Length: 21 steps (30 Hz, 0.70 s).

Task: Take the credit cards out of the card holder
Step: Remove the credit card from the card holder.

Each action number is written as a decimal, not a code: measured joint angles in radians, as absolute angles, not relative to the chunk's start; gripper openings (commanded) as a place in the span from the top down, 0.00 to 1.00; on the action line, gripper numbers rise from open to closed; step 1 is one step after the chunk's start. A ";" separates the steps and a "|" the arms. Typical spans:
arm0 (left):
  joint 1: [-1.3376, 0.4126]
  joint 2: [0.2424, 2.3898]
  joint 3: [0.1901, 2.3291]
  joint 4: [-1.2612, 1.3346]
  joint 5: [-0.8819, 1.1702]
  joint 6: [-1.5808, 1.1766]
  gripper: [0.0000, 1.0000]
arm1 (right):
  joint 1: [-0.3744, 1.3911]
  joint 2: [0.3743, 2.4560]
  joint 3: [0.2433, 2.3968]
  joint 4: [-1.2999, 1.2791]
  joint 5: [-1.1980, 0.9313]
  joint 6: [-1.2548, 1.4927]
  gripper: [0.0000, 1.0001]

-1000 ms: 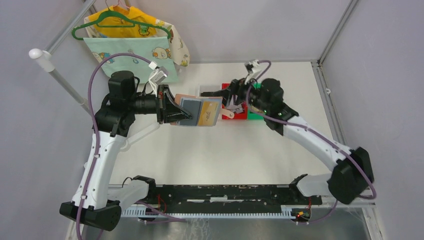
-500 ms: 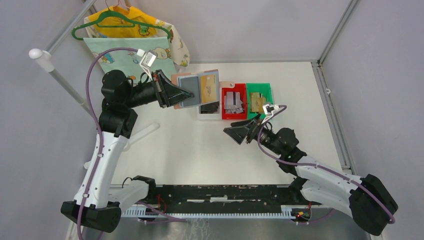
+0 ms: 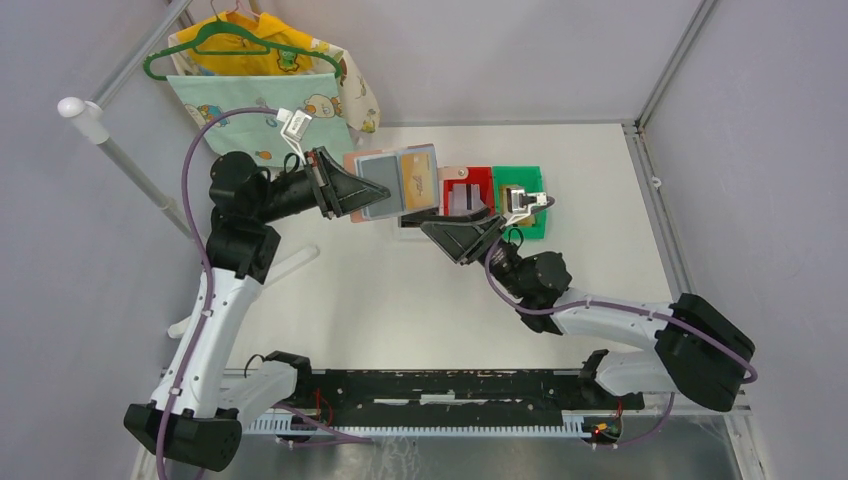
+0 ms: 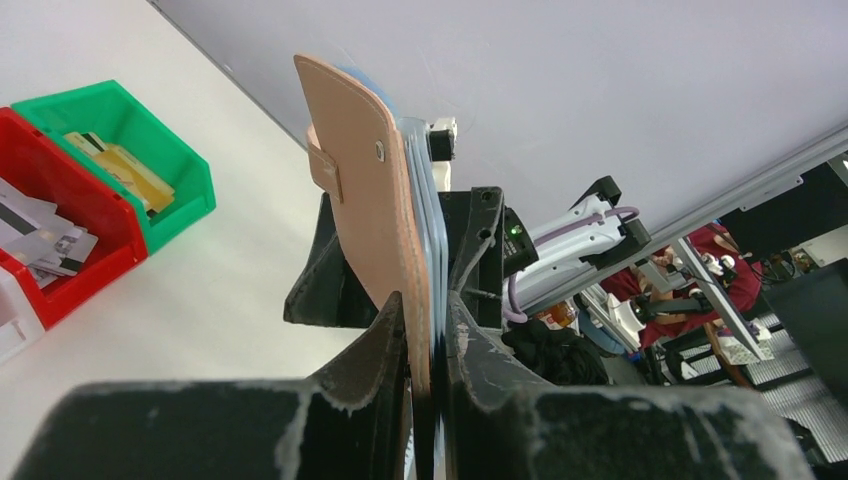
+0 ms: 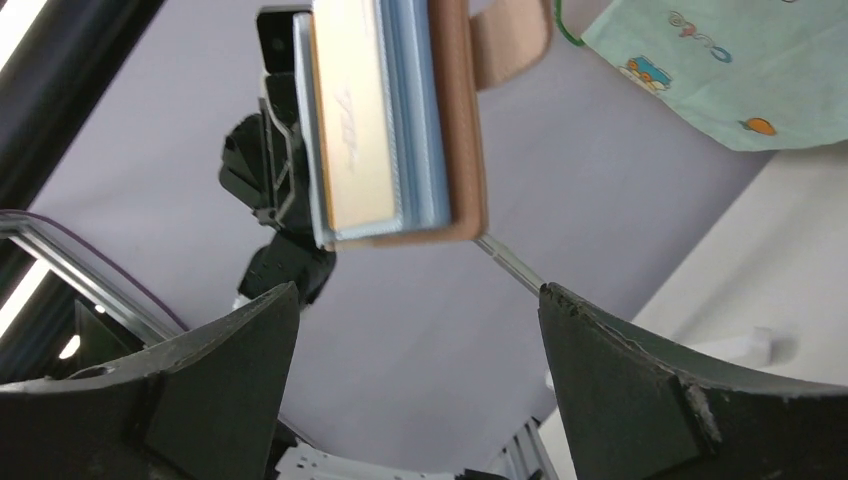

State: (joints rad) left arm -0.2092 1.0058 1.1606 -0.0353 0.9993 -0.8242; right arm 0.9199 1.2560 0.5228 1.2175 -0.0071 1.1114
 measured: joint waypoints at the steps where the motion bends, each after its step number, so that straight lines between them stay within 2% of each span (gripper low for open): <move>1: -0.209 1.000 1.151 -0.027 0.999 -0.833 0.98 | 0.925 1.272 0.535 1.241 0.003 1.123 0.10; 7: -0.209 0.988 1.117 0.008 1.004 -0.864 0.98 | 0.954 1.346 0.589 1.379 0.068 1.169 0.21; 14: -0.209 0.974 1.095 0.022 1.007 -0.884 0.98 | 0.969 1.407 0.646 1.456 0.132 1.200 0.55; 15: -0.209 0.969 1.092 0.024 1.008 -0.884 0.97 | 0.969 1.412 0.655 1.458 0.136 1.204 0.62; 16: -0.209 0.965 1.089 0.025 1.012 -0.884 0.95 | 0.971 1.414 0.659 1.460 0.139 1.205 0.73; 17: -0.209 0.961 1.085 0.026 1.017 -0.883 0.91 | 0.972 1.414 0.660 1.462 0.142 1.204 0.86; 18: -0.209 0.955 1.082 0.026 1.022 -0.883 0.83 | 0.972 1.414 0.659 1.465 0.145 1.206 0.95; 19: -0.209 0.950 1.077 0.024 1.024 -0.883 0.69 | 0.973 1.413 0.659 1.466 0.149 1.203 1.00; 20: -0.209 0.945 1.074 0.019 1.023 -0.880 0.51 | 0.973 1.411 0.657 1.464 0.152 1.199 1.00; 21: -0.209 0.941 1.074 0.003 1.024 -0.869 0.39 | 0.973 1.406 0.653 1.454 0.155 1.196 1.00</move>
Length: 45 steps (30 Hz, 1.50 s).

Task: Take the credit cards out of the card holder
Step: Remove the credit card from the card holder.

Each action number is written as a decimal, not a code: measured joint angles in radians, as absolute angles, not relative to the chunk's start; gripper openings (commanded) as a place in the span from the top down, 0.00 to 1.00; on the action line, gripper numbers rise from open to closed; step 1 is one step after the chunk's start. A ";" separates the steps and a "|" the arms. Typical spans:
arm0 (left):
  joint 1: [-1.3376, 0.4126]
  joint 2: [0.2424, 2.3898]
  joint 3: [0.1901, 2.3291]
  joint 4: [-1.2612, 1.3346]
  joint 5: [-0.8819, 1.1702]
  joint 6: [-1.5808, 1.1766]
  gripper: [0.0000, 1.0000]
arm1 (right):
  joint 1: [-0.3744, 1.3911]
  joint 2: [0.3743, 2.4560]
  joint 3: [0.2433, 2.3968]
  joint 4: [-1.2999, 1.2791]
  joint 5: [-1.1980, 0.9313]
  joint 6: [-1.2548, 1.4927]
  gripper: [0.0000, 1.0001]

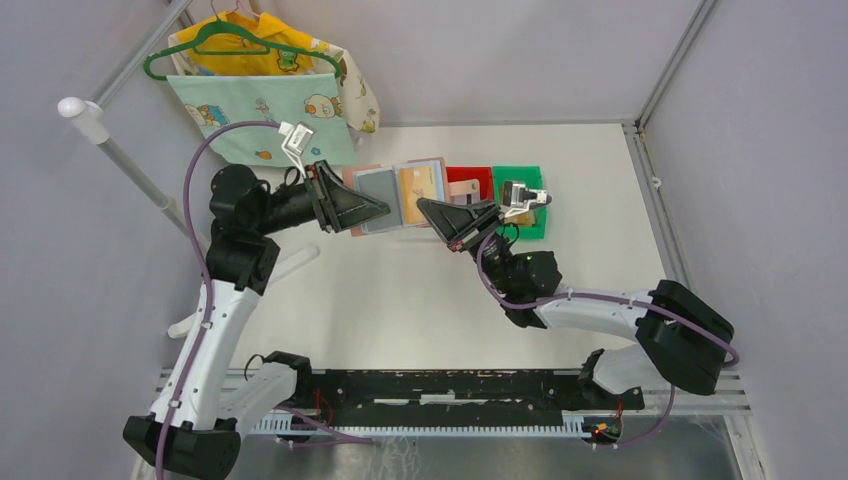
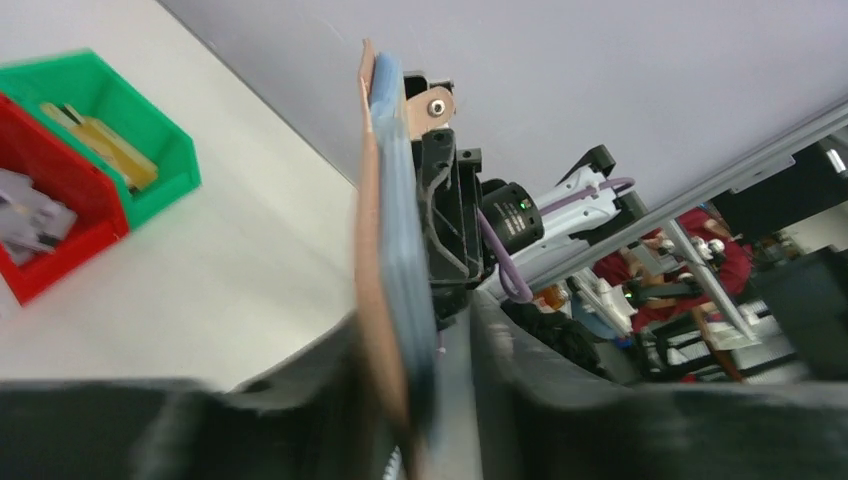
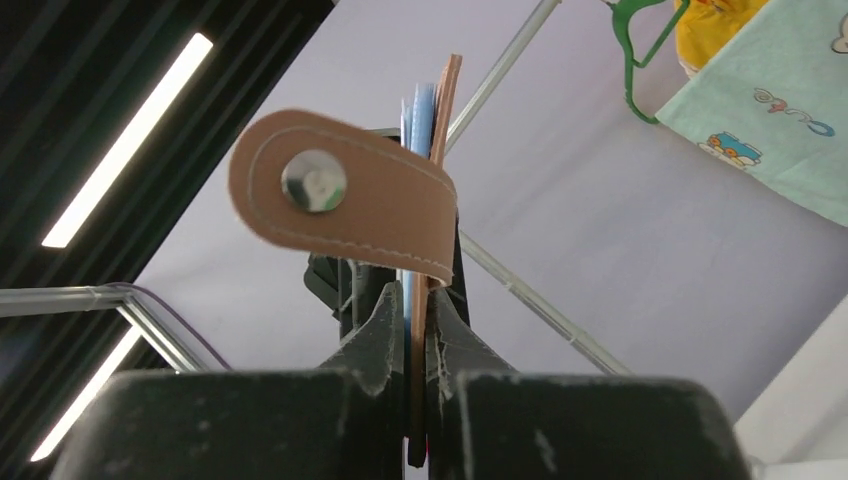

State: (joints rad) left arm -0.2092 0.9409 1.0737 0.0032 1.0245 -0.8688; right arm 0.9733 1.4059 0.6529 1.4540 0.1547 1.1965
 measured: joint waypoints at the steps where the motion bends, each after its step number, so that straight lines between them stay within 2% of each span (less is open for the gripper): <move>1: -0.209 0.939 1.075 -0.022 1.027 -0.838 0.30 | 0.973 1.395 0.647 1.437 0.155 1.190 1.00; 3: -0.209 0.940 1.093 -0.118 1.023 -0.752 0.17 | 0.968 1.354 0.633 1.368 0.147 1.161 1.00; 8: -0.209 1.000 1.237 -0.471 0.974 -0.416 0.08 | 0.888 1.223 0.652 1.104 -0.025 1.032 1.00; 13: -0.209 1.090 1.385 -0.791 0.998 -0.055 0.03 | 0.831 1.124 0.738 0.755 -0.240 0.838 1.00; 21: -0.217 1.136 1.399 -1.112 1.122 0.290 0.04 | 0.833 1.063 0.789 0.365 -0.521 0.624 1.00; 28: -0.269 1.119 1.332 -1.175 1.158 0.373 0.11 | 0.849 1.132 0.906 0.157 -0.646 0.527 1.00; 30: -0.275 1.110 1.306 -1.167 1.157 0.371 0.16 | 0.864 1.166 0.951 0.117 -0.672 0.504 1.00; 34: -0.286 1.105 1.285 -1.158 1.156 0.361 0.33 | 0.891 1.229 1.044 0.025 -0.709 0.452 1.00; 39: -0.289 1.106 1.285 -1.155 1.159 0.362 0.57 | 0.908 1.307 1.169 -0.113 -0.744 0.377 1.00; 42: -0.290 1.113 1.285 -1.170 1.164 0.376 0.78 | 0.915 1.336 1.216 -0.170 -0.751 0.348 1.00; 43: -0.291 1.117 1.285 -1.182 1.169 0.386 0.85 | 0.916 1.342 1.225 -0.183 -0.751 0.342 0.98; 44: -0.293 1.121 1.285 -1.195 1.174 0.396 0.93 | 0.916 1.348 1.227 -0.190 -0.751 0.338 0.92; 45: -0.294 1.123 1.285 -1.206 1.174 0.401 0.96 | 0.914 1.351 1.227 -0.196 -0.751 0.337 0.78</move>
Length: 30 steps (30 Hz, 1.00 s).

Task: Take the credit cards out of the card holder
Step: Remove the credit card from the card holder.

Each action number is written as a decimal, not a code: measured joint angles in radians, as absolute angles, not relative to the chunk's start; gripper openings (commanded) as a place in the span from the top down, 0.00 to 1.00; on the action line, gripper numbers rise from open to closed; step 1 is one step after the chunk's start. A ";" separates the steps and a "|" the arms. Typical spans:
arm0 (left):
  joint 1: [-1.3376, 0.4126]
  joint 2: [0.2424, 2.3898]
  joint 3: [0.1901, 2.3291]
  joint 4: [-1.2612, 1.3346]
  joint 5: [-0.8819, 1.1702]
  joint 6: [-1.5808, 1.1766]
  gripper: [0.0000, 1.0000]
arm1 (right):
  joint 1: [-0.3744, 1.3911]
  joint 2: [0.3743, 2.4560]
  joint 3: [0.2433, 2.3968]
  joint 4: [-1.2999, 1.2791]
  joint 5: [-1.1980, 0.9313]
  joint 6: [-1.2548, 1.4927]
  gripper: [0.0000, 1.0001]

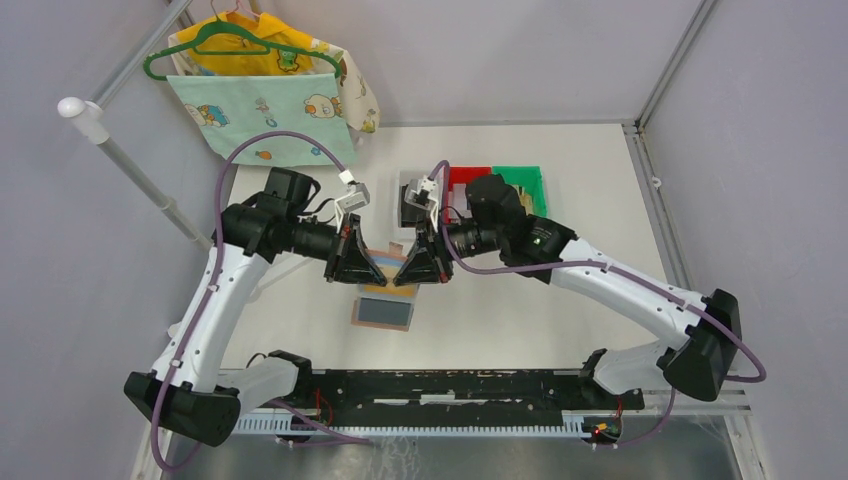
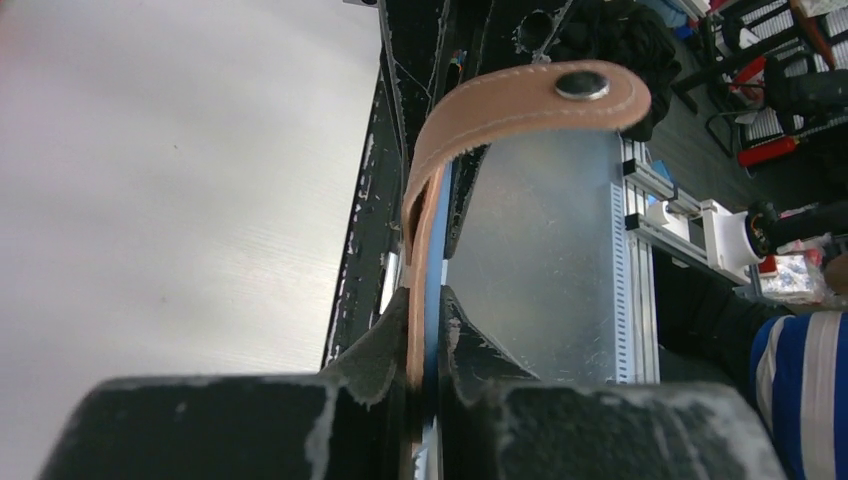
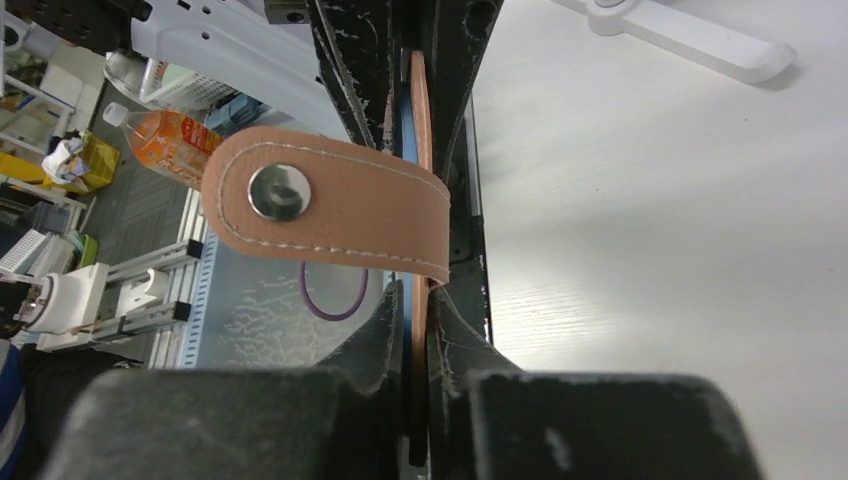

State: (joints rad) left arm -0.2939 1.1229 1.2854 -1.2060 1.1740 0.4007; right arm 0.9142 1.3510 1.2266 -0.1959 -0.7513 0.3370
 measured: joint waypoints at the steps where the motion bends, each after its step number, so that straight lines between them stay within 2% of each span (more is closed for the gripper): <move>1: -0.294 1.125 1.285 -1.216 1.177 0.411 0.98 | 0.914 1.353 1.226 -0.197 -0.751 0.340 0.66; 4: -0.294 1.125 1.285 -1.226 1.182 0.435 0.98 | 0.916 1.335 1.180 -0.114 -0.747 0.379 0.39; 7: -0.294 1.122 1.285 -1.196 1.196 0.424 0.98 | 0.915 1.239 1.012 0.107 -0.710 0.461 0.31; 11: -0.294 1.063 1.245 -1.021 1.235 0.255 0.98 | 0.915 1.085 0.747 0.439 -0.612 0.591 0.32; 15: -0.294 0.967 1.181 -0.821 1.241 0.050 0.98 | 0.915 1.081 0.668 0.667 -0.546 0.698 0.36; 18: -0.294 0.934 1.177 -0.728 1.242 -0.038 0.98 | 0.915 1.121 0.645 0.830 -0.521 0.790 0.43; 23: -0.294 0.925 1.177 -0.653 1.242 -0.121 0.97 | 0.916 1.200 0.646 0.995 -0.516 0.895 0.84; 24: -0.294 0.925 1.176 -0.648 1.240 -0.130 0.91 | 0.915 1.210 0.648 1.011 -0.517 0.905 0.93; 25: -0.294 0.925 1.176 -0.644 1.239 -0.137 0.79 | 0.915 1.219 0.652 1.026 -0.520 0.922 1.00; 26: -0.294 0.925 1.176 -0.641 1.239 -0.144 0.63 | 0.915 1.221 0.655 1.030 -0.523 0.925 1.00; 28: -0.292 0.924 1.175 -0.634 1.240 -0.149 0.43 | 0.913 1.219 0.667 1.011 -0.539 0.921 1.00; 30: -0.294 0.925 1.175 -0.641 1.238 -0.145 0.37 | 0.915 1.218 0.702 0.933 -0.556 0.892 1.00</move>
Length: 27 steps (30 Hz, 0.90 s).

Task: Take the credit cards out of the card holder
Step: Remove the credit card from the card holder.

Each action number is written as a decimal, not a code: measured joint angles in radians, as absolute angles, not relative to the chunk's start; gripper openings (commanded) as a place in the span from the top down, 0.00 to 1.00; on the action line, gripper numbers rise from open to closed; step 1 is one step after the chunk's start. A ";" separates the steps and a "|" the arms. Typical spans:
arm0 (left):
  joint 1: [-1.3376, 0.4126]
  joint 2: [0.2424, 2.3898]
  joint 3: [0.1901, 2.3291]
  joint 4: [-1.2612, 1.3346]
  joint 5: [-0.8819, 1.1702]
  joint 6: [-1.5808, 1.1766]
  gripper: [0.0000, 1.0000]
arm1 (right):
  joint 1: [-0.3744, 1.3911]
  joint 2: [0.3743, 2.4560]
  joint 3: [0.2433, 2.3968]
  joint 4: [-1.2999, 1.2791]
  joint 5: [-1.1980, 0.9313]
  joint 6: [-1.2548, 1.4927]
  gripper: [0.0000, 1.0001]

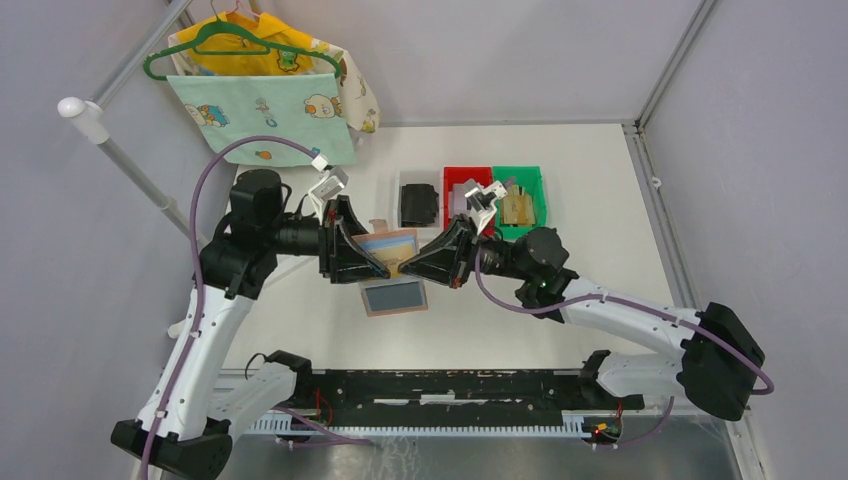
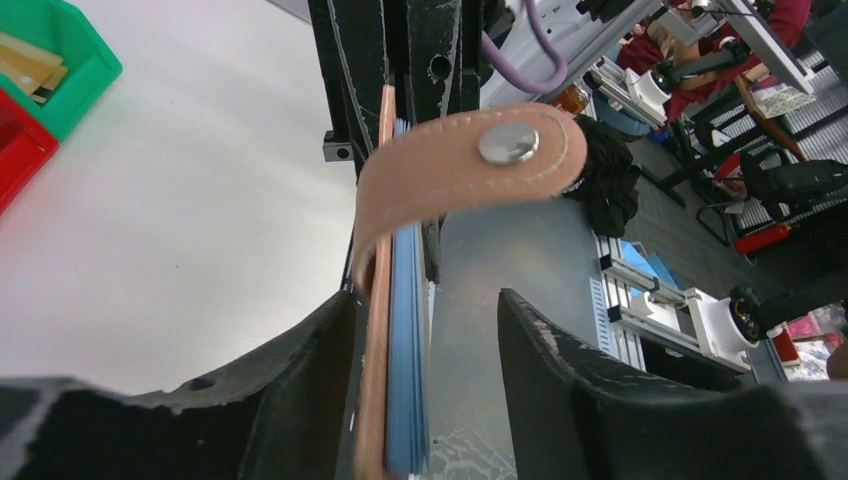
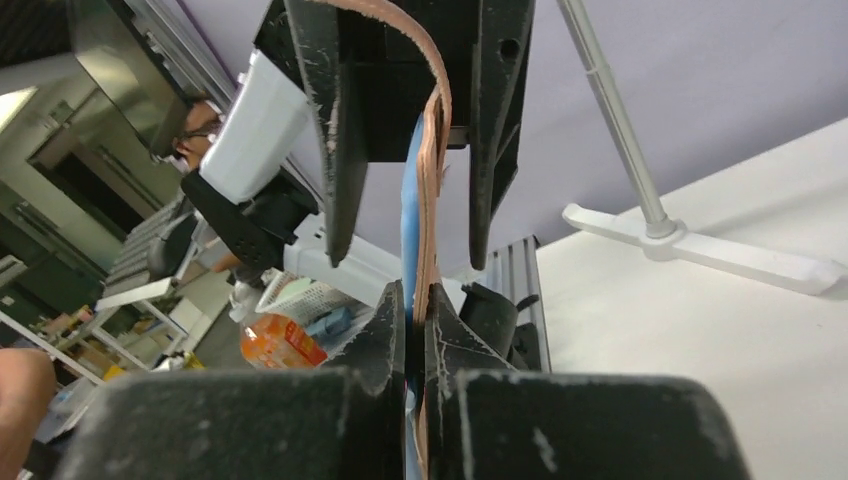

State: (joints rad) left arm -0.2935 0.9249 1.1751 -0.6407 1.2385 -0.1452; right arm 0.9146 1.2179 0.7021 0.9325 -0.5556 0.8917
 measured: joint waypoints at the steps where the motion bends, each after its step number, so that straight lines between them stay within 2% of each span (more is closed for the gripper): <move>1: -0.295 0.926 1.175 -0.650 1.236 -0.146 0.37 | 0.915 1.217 0.722 0.888 -0.565 0.876 1.00; 7: -0.291 0.936 1.175 -0.654 1.231 -0.146 0.47 | 0.914 1.233 0.950 0.505 -0.655 0.722 1.00; 11: -0.290 0.940 1.178 -0.663 1.232 -0.146 0.53 | 0.913 1.247 1.045 0.340 -0.701 0.637 1.00; 19: -0.294 0.963 1.228 -0.763 1.234 -0.068 0.51 | 0.912 1.272 1.162 0.019 -0.720 0.431 1.00; 24: -0.294 0.970 1.259 -0.801 1.234 0.002 0.59 | 0.912 1.271 1.174 -0.106 -0.738 0.366 1.00; 27: -0.294 0.975 1.271 -0.846 1.234 0.057 0.56 | 0.912 1.272 1.185 -0.143 -0.751 0.350 1.00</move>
State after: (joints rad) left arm -0.2939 0.9749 1.2705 -0.8463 1.2335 0.0570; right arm 0.9119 1.2716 1.1854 -0.1429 -0.7509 0.3496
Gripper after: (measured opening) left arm 0.419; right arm 0.036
